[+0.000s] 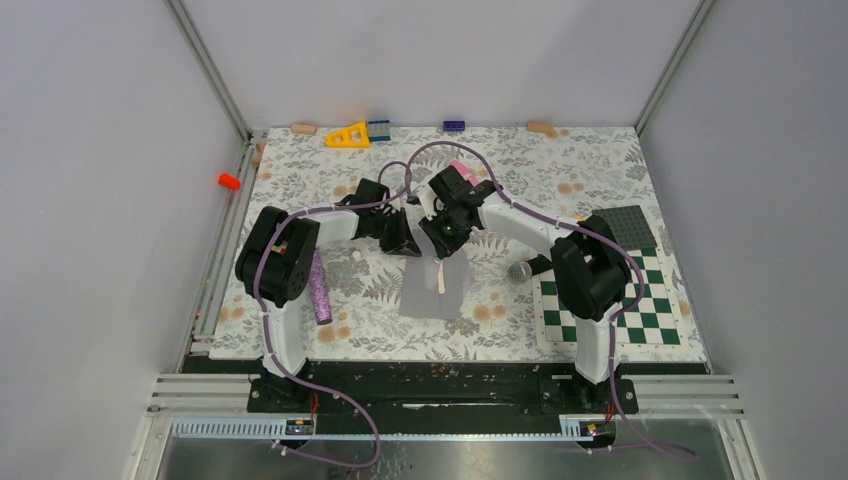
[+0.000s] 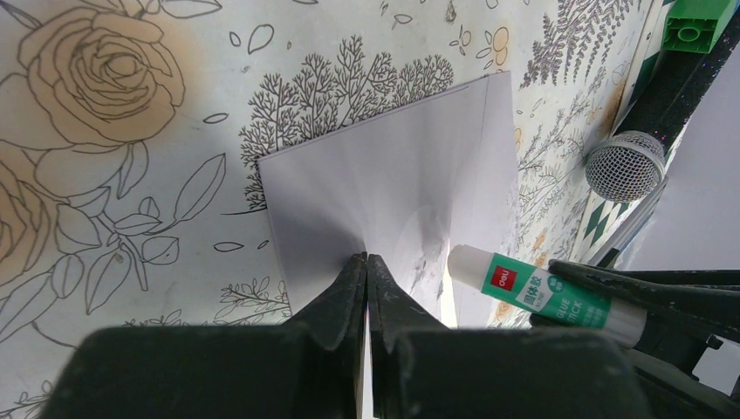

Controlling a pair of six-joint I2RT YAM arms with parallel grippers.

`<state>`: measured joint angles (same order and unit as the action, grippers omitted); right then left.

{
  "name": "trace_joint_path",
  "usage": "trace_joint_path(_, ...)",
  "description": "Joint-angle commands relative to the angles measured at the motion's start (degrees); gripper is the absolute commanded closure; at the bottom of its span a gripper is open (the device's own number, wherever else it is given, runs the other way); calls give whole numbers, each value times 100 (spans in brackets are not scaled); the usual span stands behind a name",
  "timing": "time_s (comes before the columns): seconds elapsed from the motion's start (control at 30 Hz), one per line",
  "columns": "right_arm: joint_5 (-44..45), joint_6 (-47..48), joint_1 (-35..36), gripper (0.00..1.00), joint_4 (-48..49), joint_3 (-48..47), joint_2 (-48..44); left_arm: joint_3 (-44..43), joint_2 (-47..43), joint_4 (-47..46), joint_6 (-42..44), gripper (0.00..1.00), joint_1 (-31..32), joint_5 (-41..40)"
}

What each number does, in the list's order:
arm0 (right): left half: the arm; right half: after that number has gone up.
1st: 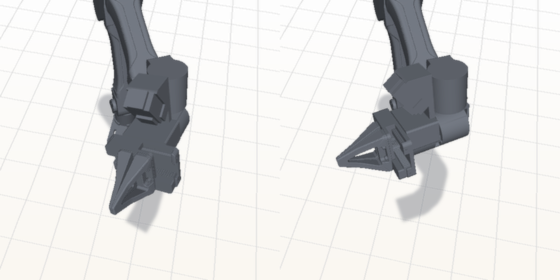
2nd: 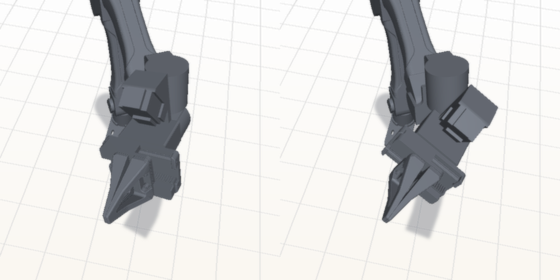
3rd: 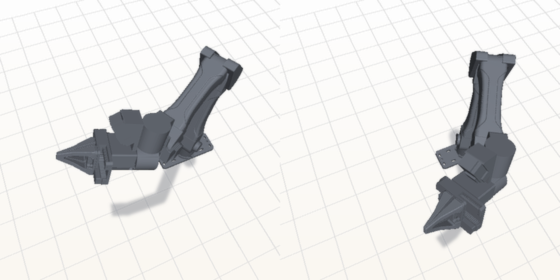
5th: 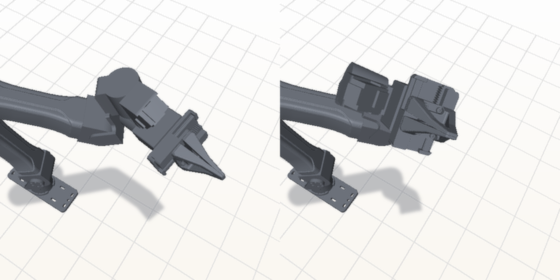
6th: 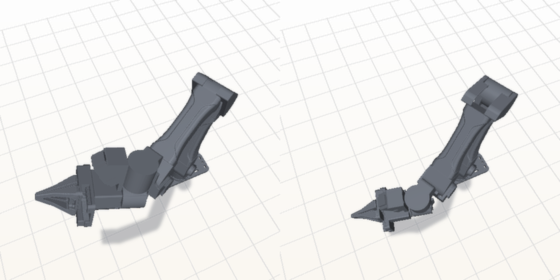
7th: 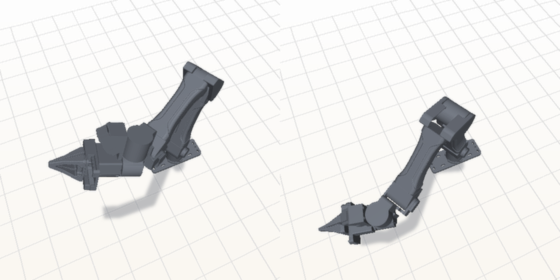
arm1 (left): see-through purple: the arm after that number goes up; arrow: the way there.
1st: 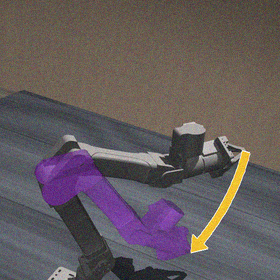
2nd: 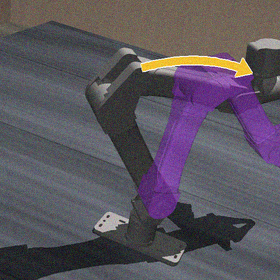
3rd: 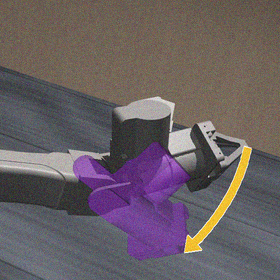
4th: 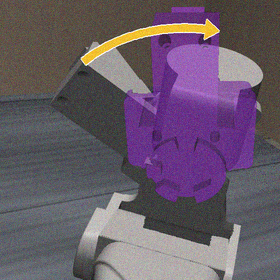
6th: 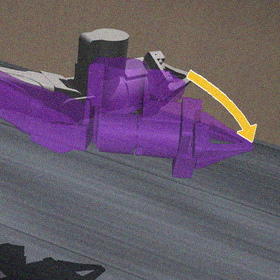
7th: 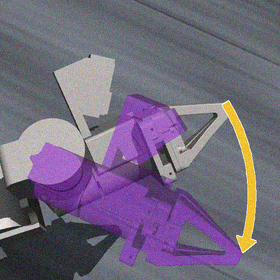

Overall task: Place the letter into the envelope and seal it
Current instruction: Paint the envelope at the center of the board.

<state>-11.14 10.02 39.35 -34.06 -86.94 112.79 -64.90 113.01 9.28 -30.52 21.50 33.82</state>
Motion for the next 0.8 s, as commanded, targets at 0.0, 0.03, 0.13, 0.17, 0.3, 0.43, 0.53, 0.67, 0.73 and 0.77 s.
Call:
trace_joint_path(0.0, -38, -32, 79, 100, -127, -111, 121, -38, 105, -3, 37, 100, 50, -465)
trace_joint_path(0.03, -44, -25, 78, 100, -128, -111, 141, -35, 105, -2, 22, 100, 56, -465)
trace_joint_path(0.13, -48, -27, 100, 100, -134, -104, 184, -31, 111, -12, 4, 100, 55, -469)
trace_joint_path(0.17, -47, -22, 108, 100, -146, -104, 203, -24, 108, -6, 3, 100, 56, -466)
trace_joint_path(0.3, -170, 12, 121, 100, -231, -110, 249, -20, 101, -10, -5, 100, 56, -490)
trace_joint_path(0.43, -408, 45, 127, 100, -334, -130, 204, -1, 98, -7, -19, 100, 50, -534)
trace_joint_path(0.53, -513, 85, 153, 100, -395, -116, 150, 10, 91, -5, -32, 100, 56, -560)
trace_joint_path(0.67, -572, 114, 169, 100, -426, -104, 126, 38, 57, -10, -41, 100, 58, -605)
trace_joint_path(0.73, -555, 104, 169, 100, -432, -106, 134, 48, 49, -20, -41, 100, 69, -605)
trace_joint_path(0.77, -519, 86, 177, 100, -428, -126, 144, 39, 38, -33, -33, 100, 71, -579)
